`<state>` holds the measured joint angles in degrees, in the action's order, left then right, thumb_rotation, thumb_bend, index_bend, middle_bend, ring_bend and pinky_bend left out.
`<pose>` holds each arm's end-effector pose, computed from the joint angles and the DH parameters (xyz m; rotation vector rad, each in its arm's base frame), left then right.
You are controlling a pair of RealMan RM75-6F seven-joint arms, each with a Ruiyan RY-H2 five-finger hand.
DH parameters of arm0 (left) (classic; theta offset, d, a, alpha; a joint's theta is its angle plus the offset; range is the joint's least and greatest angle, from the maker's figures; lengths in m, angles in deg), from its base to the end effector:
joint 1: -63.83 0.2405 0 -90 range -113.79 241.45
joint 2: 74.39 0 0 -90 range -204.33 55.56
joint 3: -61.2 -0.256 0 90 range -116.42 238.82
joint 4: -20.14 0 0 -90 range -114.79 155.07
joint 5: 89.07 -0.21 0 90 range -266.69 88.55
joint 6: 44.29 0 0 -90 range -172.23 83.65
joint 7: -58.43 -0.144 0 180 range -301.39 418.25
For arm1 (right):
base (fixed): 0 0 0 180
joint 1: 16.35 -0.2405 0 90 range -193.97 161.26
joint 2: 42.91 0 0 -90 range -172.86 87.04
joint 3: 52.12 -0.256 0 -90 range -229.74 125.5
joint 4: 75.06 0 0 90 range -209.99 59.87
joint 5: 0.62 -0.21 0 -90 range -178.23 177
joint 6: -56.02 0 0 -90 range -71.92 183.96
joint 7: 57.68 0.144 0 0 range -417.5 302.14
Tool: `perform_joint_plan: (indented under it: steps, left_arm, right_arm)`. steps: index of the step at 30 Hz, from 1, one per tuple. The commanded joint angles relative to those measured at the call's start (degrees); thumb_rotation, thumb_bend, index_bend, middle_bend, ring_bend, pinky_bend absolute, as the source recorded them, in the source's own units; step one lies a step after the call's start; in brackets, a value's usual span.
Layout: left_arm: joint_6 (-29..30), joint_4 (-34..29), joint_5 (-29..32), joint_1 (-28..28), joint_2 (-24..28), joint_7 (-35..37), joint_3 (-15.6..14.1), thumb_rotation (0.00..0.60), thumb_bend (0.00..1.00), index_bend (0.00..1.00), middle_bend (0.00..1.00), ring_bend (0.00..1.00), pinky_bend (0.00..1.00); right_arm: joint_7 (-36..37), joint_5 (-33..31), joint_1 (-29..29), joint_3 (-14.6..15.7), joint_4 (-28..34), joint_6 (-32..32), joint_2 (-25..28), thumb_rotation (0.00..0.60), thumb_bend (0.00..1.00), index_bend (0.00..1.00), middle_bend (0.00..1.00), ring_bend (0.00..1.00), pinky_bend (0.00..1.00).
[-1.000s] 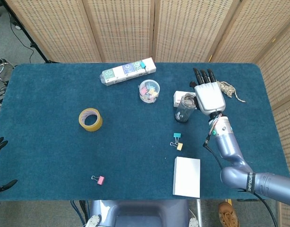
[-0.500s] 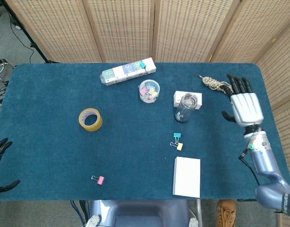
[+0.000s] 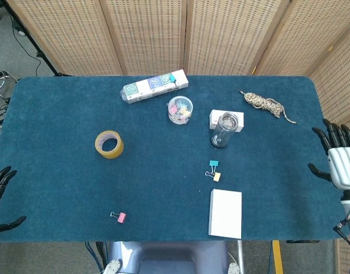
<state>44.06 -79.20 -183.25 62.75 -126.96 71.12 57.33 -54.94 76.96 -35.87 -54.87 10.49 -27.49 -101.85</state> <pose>-0.2980 0.1347 0.1949 -1.4350 -1.0633 -0.9855 -0.3006 -0.2660 0.2122 1.4126 -0.6838 0.9156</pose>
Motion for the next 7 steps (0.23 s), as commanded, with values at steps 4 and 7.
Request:
perform_joint_plan:
  steps: [4,7]
  left_arm:
    - [0.35,-0.24,0.59,0.25,-0.51,-0.90,0.37,0.600,0.03,0.00,0.00,0.00,0.00]
    - [0.12,-0.38,0.77,0.25,-0.67,-1.35,0.37,0.600,0.03,0.00,0.00,0.00,0.00]
  right_arm:
    - [2.74,5.96,7.41,3.26,-1.57,-8.15,-4.23,0.600,0.23,0.12,0.00,0.00,0.00]
    - [2.87,7.20,8.71,3.21,-3.19,-9.59,-5.84,0.600,0.23,0.12,0.00,0.00,0.00]
